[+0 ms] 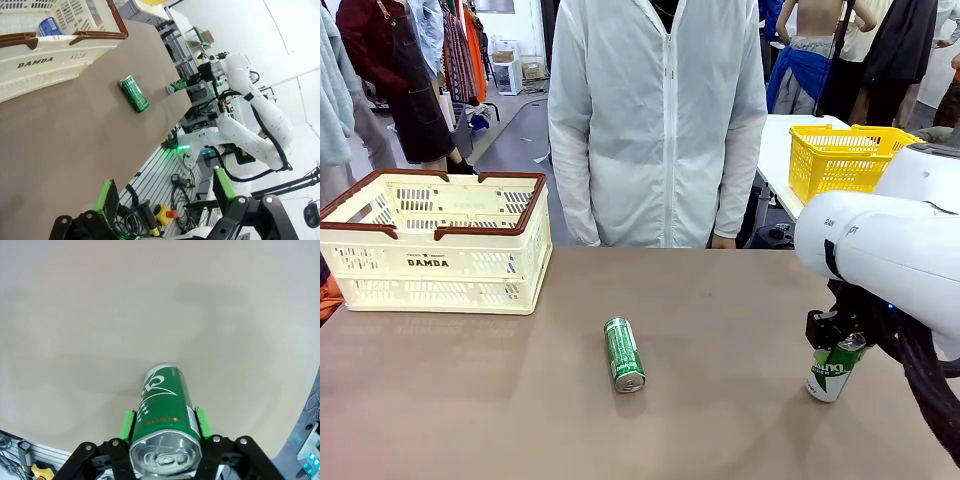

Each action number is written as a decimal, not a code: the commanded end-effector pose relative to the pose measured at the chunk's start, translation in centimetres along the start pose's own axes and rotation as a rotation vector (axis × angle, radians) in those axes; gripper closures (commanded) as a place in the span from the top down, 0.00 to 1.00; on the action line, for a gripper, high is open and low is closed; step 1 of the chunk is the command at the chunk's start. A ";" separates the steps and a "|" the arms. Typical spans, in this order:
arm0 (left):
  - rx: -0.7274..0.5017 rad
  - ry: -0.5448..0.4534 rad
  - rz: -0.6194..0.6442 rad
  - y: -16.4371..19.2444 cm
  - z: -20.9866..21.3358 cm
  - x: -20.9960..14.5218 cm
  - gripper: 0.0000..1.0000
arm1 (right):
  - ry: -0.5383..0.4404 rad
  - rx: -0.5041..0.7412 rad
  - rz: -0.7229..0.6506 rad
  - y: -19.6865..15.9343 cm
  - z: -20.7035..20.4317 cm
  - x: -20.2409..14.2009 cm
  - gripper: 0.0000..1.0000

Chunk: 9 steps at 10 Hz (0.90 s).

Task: Place the drinks into the Shopping basket.
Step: Pick up one drink and place it into the Shopping basket.

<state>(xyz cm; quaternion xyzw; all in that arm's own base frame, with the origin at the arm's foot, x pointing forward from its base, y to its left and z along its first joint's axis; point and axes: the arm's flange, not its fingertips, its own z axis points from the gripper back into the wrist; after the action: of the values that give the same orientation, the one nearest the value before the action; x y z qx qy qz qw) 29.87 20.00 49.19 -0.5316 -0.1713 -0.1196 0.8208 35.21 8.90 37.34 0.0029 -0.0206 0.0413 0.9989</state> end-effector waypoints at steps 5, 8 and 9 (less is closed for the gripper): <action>-0.002 0.008 0.002 -0.3 0.1 -0.3 1.00 | -0.126 0.166 0.096 0.0 11.4 -1.6 0.00; -0.002 0.008 0.002 -0.3 0.1 -0.3 1.00 | -0.141 0.198 0.280 7.9 16.5 2.0 0.00; -0.002 0.008 0.002 -0.3 0.1 -0.3 1.00 | -0.133 0.173 0.324 10.5 16.4 2.5 0.00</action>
<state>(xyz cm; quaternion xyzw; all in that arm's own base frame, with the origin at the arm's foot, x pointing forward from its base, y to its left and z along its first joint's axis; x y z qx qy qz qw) 29.86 20.03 49.16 -0.5317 -0.1710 -0.1191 0.8209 34.70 17.39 54.34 0.1027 -0.0962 0.1894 0.9718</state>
